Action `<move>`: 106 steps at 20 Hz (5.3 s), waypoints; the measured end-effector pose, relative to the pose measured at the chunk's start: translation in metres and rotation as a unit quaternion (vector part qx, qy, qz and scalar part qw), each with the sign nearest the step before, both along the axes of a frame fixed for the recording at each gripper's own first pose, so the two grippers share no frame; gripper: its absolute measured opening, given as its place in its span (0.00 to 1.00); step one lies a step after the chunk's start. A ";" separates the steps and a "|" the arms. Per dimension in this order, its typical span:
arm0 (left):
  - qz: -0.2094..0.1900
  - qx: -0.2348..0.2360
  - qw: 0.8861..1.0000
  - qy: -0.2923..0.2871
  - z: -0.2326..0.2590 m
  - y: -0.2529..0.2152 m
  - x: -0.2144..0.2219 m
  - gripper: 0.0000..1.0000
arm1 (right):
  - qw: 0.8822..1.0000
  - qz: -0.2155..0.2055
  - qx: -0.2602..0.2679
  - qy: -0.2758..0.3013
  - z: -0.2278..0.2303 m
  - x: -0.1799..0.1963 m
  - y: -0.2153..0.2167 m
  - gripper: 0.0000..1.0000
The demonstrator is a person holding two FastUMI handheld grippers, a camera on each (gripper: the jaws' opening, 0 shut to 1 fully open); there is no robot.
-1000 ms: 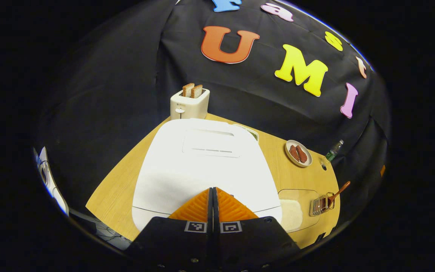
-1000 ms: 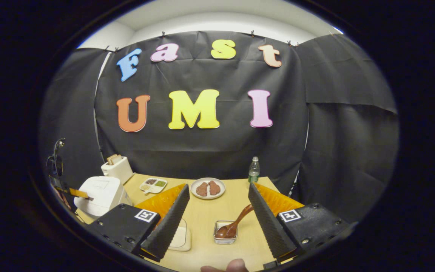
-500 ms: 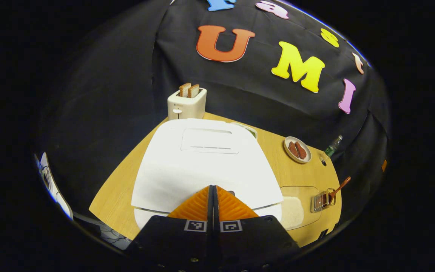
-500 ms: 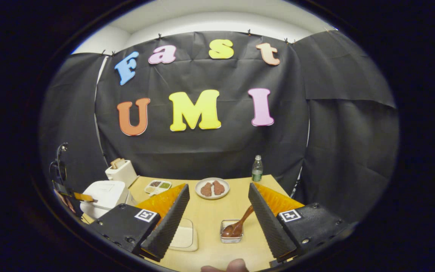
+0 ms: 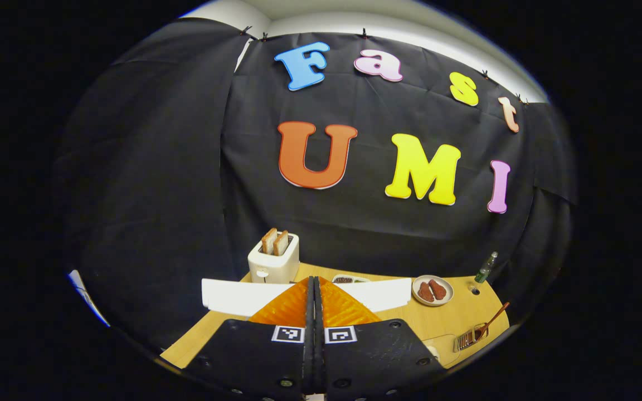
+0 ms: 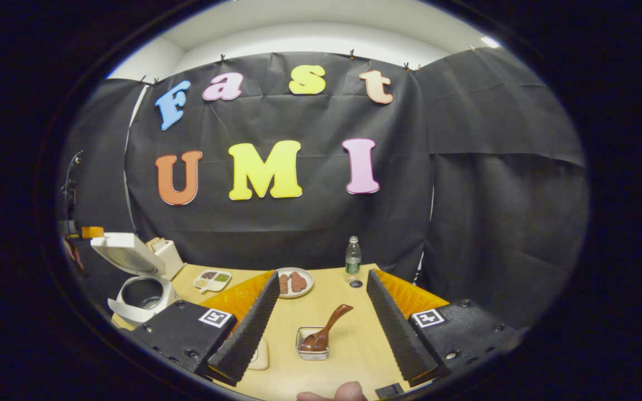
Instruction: Close the left gripper, press the button to open the rice cooker; take a wooden spoon from the chopstick holder with the right hand, scoop a spoonful of rice and pour it into the rice cooker, then put the wooden spoon back into the chopstick holder.
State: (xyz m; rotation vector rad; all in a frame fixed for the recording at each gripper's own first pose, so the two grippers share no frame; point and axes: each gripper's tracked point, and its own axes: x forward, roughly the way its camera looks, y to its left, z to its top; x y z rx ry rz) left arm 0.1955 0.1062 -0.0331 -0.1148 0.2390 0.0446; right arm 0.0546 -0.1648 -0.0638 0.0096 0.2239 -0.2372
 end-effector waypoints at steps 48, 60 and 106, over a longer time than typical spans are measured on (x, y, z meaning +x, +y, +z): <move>0.165 0.077 0.982 -0.052 0.066 -0.043 -0.116 0.97 | 0.946 0.104 0.234 0.201 -0.270 0.145 -0.046 0.25; 0.125 0.063 0.987 -0.084 0.052 0.003 -0.131 0.97 | 0.983 0.069 0.109 0.131 -0.152 0.109 -0.024 0.11; 0.080 0.073 0.994 -0.030 0.010 0.078 -0.192 0.95 | 0.871 0.087 0.459 0.151 -0.255 0.084 0.194 0.11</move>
